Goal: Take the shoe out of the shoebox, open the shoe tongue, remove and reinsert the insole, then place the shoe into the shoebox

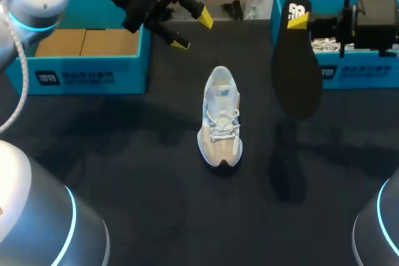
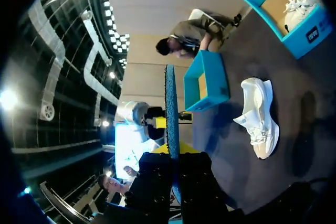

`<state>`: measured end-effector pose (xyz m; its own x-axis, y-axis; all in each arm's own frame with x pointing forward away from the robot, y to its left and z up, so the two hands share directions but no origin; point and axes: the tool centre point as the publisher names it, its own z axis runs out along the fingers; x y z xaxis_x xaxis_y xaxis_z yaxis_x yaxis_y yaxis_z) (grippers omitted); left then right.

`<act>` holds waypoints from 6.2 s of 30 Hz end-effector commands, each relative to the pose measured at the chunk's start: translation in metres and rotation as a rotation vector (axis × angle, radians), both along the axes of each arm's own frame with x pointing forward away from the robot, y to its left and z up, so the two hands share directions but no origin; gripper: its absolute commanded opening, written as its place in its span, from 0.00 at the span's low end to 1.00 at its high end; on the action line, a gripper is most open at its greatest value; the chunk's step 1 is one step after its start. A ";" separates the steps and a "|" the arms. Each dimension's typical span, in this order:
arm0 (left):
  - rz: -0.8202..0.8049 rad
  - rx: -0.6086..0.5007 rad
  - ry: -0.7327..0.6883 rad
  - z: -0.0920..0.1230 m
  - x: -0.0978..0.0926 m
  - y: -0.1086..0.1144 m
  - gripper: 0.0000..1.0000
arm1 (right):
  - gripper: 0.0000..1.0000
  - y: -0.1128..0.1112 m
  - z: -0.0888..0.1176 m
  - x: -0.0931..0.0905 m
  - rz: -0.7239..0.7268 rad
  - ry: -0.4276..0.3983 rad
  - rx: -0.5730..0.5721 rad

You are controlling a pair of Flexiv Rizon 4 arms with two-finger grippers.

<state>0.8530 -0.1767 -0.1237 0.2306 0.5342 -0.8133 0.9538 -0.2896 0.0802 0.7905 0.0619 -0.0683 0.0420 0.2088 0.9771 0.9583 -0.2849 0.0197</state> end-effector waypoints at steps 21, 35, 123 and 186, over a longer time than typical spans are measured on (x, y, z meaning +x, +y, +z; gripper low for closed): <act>0.153 -0.142 -0.061 0.015 -0.019 0.017 1.00 | 0.00 0.026 -0.018 0.055 0.038 0.096 -0.019; 0.142 -0.379 -0.001 0.003 -0.016 0.010 1.00 | 0.00 0.050 -0.019 0.084 -0.029 0.139 0.068; 0.233 -0.621 0.180 -0.004 -0.037 0.015 0.00 | 1.00 0.049 -0.077 0.065 0.227 -0.166 0.055; 0.740 0.084 2.475 0.028 -0.057 0.024 0.00 | 1.00 0.012 -0.090 0.058 0.178 -0.124 0.033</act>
